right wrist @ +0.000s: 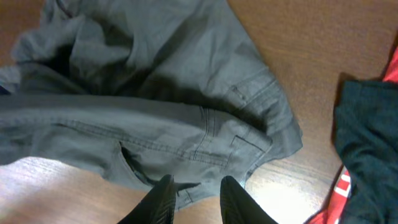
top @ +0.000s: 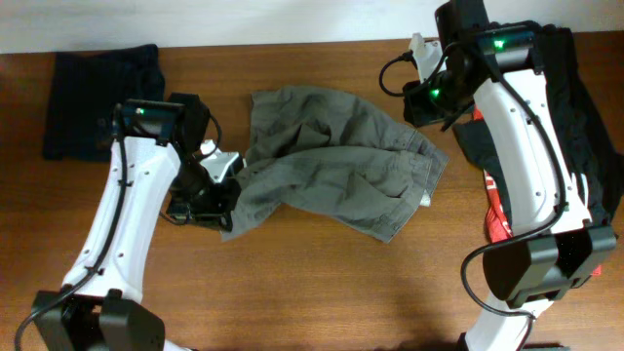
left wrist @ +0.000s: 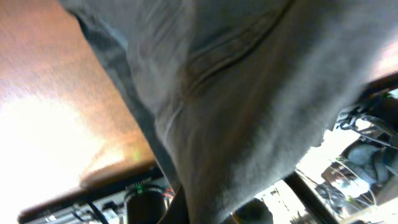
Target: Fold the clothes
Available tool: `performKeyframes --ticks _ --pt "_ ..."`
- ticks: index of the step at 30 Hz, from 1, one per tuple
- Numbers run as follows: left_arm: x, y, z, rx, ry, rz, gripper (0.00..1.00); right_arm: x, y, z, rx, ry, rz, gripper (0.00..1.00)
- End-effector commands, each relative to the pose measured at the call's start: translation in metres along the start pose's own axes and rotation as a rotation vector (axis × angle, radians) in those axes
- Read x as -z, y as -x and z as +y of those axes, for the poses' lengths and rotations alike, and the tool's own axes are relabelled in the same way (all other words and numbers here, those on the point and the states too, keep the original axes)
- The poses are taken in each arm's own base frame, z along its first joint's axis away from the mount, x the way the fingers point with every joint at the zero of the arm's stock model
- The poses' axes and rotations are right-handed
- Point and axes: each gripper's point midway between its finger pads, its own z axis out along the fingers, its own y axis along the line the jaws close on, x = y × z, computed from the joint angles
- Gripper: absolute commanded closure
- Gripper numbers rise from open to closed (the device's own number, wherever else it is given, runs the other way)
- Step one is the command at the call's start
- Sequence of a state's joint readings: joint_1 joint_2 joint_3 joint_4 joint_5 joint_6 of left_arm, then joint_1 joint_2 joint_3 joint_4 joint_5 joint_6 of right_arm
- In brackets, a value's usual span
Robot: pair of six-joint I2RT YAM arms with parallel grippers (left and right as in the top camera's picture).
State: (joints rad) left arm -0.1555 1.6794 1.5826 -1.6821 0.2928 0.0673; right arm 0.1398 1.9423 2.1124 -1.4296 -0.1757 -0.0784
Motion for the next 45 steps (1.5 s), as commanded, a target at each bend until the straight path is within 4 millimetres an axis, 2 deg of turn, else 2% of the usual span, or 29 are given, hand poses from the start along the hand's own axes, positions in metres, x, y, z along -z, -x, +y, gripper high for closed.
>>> performKeyframes --ticks 1,2,5,6,7,8,10,11,13,15,16,19,23,25,29,30,31,34,39,45 --pt "-0.024 -0.022 0.001 0.080 0.031 0.108 0.99 0.004 0.003 -0.008 -0.036 0.021 -0.023 0.71" --pt "-0.043 -0.035 -0.001 0.089 0.042 0.180 0.99 0.005 0.005 -0.016 -0.052 0.016 -0.034 0.70" --pt "-0.074 -0.049 -0.006 0.085 0.054 0.250 0.91 0.007 0.006 -0.028 -0.075 0.006 -0.045 0.68" --pt "-0.084 -0.052 -0.008 0.070 0.053 0.262 0.82 0.008 0.006 -0.031 -0.083 0.003 -0.050 0.67" --pt "-0.094 -0.052 -0.010 0.046 0.058 0.265 0.64 0.008 0.006 -0.035 -0.090 0.000 -0.052 0.66" --pt "-0.101 -0.052 -0.011 0.026 0.065 0.261 0.51 0.009 0.007 -0.039 -0.097 -0.003 -0.057 0.65" --pt "-0.110 -0.042 -0.015 -0.012 0.066 0.220 0.37 0.010 0.006 -0.044 -0.109 -0.008 -0.060 0.63" --pt "-0.112 -0.036 -0.016 -0.024 0.065 0.195 0.33 0.010 0.006 -0.046 -0.114 -0.010 -0.061 0.62" --pt "-0.109 -0.021 -0.018 -0.039 0.061 0.136 0.31 0.011 0.005 -0.049 -0.121 -0.012 -0.061 0.60" --pt "-0.096 -0.001 -0.013 -0.041 0.087 0.055 0.31 0.011 0.005 -0.051 -0.125 -0.013 -0.060 0.59" --pt "-0.079 0.021 -0.006 -0.036 0.119 -0.032 0.20 0.011 0.005 -0.051 -0.125 -0.013 -0.061 0.58" --pt "-0.038 0.076 0.005 -0.030 0.147 -0.272 0.01 0.011 0.007 -0.048 -0.123 0.002 -0.068 0.58" --pt "0.014 0.152 0.018 -0.072 0.151 -0.624 0.01 0.011 0.009 -0.046 -0.121 0.015 -0.077 0.57" --pt "0.033 0.182 0.026 -0.090 0.159 -0.753 0.01 0.011 0.010 -0.046 -0.121 0.021 -0.079 0.57" --pt "0.048 0.229 0.040 -0.113 0.176 -0.911 0.01 0.011 0.010 -0.043 -0.120 0.034 -0.079 0.57" --pt "0.048 0.240 0.043 -0.114 0.178 -0.937 0.01 0.011 0.010 -0.043 -0.120 0.034 -0.078 0.57" --pt "0.045 0.262 0.048 -0.150 0.175 -0.983 0.01 0.011 0.010 -0.043 -0.120 0.035 -0.077 0.57" --pt "0.032 0.294 0.053 -0.182 0.150 -1.038 0.01 0.011 0.009 -0.043 -0.120 0.035 -0.076 0.57" --pt "0.004 0.332 0.064 -0.192 0.137 -1.047 0.01 0.010 0.006 -0.040 -0.119 0.039 -0.059 0.57" --pt "-0.017 0.371 0.069 -0.222 0.116 -1.041 0.01 0.008 0.006 -0.029 -0.094 0.046 -0.051 0.55"
